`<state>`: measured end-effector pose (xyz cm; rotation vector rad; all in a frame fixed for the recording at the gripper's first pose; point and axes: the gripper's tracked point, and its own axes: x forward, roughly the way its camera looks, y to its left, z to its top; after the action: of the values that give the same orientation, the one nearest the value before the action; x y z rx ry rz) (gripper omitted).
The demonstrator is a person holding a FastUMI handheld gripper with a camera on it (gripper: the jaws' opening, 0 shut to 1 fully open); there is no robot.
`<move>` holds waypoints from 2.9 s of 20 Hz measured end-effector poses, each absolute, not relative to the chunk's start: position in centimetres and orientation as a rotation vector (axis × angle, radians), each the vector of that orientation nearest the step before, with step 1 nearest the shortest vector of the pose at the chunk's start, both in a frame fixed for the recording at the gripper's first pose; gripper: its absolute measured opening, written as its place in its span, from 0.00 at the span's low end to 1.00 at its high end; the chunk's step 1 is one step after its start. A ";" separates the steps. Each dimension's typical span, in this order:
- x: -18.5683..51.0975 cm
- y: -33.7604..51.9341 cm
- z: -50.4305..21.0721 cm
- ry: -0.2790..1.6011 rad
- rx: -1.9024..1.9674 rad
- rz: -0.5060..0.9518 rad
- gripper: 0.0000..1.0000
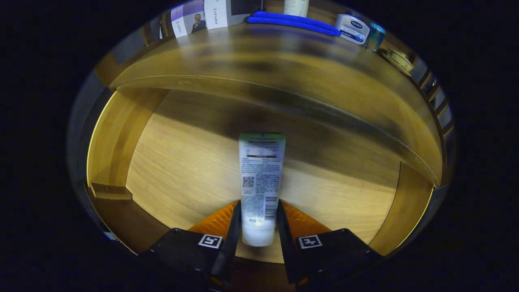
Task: Pull open the drawer, take out the items inside it, and place them on the countertop above the cabinet.
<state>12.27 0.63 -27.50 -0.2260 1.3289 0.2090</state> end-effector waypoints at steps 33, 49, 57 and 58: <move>10.5 1.3 -7.9 0.836 0.131 0.421 0.40; 24.8 -1.5 -12.7 0.890 0.141 0.160 0.40; 25.7 -1.9 -14.6 0.896 0.142 0.123 0.48; 25.9 -1.8 -14.3 0.894 0.147 0.126 0.49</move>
<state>25.92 -1.85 -14.31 0.1474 0.8939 0.1260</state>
